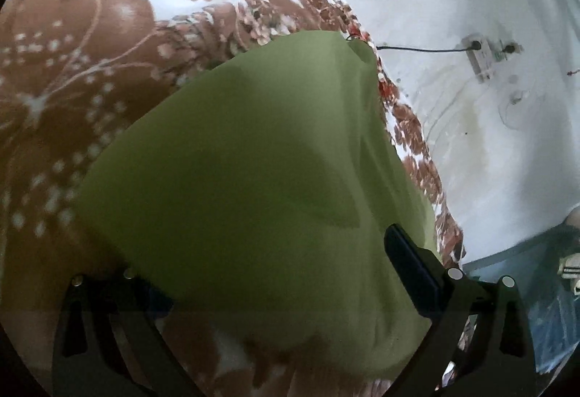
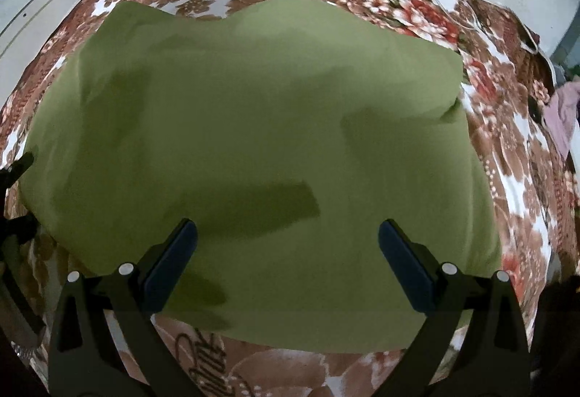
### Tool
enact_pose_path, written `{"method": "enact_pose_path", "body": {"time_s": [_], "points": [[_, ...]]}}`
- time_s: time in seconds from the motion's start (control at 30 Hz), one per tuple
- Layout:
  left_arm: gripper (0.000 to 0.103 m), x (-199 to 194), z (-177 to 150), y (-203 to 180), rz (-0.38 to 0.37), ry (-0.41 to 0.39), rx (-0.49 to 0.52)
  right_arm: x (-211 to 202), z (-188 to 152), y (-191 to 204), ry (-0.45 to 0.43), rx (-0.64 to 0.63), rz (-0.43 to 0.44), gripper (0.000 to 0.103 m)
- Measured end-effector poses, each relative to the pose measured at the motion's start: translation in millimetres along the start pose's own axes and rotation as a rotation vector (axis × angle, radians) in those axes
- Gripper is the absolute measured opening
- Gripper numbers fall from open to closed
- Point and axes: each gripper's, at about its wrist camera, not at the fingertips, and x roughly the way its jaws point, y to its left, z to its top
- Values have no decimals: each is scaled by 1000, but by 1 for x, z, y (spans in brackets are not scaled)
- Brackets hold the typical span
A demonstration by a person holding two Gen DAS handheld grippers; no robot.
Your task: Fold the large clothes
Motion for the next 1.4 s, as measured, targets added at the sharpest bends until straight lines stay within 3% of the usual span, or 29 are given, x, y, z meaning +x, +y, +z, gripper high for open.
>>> {"method": "enact_pose_path", "body": {"time_s": [0.1, 0.3, 0.33, 0.4, 0.43, 0.57, 0.73, 0.9, 1.07, 1.4], "points": [[98, 6, 0, -12, 10, -17, 27, 0, -1, 2, -6, 32, 5, 98], [97, 24, 9, -23, -46, 1, 14, 2, 3, 7, -10, 49, -2, 98], [92, 25, 10, -22, -43, 8, 20, 3, 3, 8, -6, 56, -7, 98], [64, 24, 12, -19, 1, 19, 26, 4, 4, 7, -3, 70, -9, 98], [37, 23, 13, -16, 4, 23, 18, 5, 4, 8, -2, 76, -10, 98], [19, 25, 15, -26, -1, 54, 45, 9, 1, 8, 10, 84, -21, 98], [14, 19, 19, -55, 21, 44, 125, 14, -5, 12, -3, 83, -53, 98], [13, 7, 15, -107, 97, 21, 291, 32, -11, 5, 25, 161, -19, 98], [12, -2, 9, -165, 134, -8, 430, 44, -15, 8, 29, 155, -33, 98], [12, 4, -45, -303, 178, -35, 779, 55, -18, -8, 56, 166, 61, 98]]}}
